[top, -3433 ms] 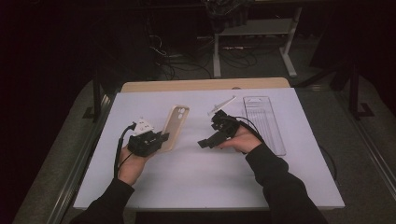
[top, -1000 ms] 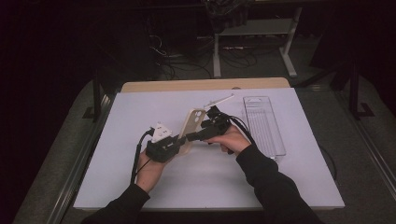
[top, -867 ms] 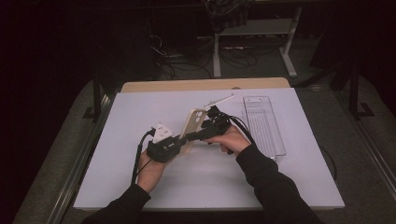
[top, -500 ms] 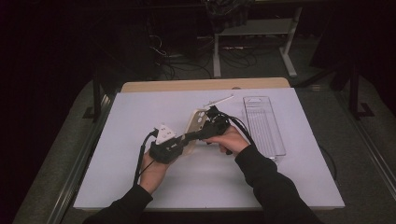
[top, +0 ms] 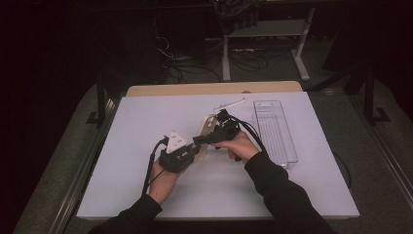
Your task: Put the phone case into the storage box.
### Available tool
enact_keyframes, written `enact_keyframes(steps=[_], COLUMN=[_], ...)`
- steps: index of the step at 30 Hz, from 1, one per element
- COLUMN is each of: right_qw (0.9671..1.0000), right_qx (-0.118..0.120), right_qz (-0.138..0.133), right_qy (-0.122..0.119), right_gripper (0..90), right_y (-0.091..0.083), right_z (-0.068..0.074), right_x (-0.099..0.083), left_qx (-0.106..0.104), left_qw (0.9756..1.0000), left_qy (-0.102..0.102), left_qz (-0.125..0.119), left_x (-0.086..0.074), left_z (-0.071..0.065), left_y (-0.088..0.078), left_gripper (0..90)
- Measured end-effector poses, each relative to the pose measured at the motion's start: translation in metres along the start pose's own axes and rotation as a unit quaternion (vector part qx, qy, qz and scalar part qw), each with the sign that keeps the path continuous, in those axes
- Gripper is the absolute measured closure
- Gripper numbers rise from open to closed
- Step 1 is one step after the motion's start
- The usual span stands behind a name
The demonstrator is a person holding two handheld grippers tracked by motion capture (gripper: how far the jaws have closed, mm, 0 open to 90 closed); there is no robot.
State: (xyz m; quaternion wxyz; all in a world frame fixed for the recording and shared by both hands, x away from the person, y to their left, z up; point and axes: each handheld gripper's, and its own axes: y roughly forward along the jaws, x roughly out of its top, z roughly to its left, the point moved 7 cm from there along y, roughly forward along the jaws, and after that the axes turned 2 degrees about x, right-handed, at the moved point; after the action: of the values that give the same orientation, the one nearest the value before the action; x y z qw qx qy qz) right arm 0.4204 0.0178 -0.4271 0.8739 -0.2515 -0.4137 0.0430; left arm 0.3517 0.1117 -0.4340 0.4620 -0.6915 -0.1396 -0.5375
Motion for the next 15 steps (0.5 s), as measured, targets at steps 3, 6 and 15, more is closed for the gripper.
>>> enact_keyframes(steps=[3, 6, 15], right_qw=[1.0, 0.9999, 0.9999], right_qx=[-0.004, -0.009, -0.012], right_qz=[0.003, 0.007, 0.007], right_qy=[-0.001, -0.001, -0.001], right_gripper=[0.0, 0.0, 0.2], right_y=[0.0012, 0.0022, 0.0029], right_z=[-0.0007, -0.001, -0.0015], right_x=[-0.0009, -0.0016, -0.0017], left_qx=[-0.002, -0.001, 0.0], left_qw=[1.0, 1.0, 1.0], left_qy=[0.0, 0.0, 0.001], left_qz=[0.002, 0.002, 0.003], left_x=[-0.0009, -0.0014, -0.0016], left_z=[-0.0015, -0.0023, -0.003], left_y=[0.0004, 0.0009, 0.0014], left_gripper=[79.6, 79.6, 79.5])
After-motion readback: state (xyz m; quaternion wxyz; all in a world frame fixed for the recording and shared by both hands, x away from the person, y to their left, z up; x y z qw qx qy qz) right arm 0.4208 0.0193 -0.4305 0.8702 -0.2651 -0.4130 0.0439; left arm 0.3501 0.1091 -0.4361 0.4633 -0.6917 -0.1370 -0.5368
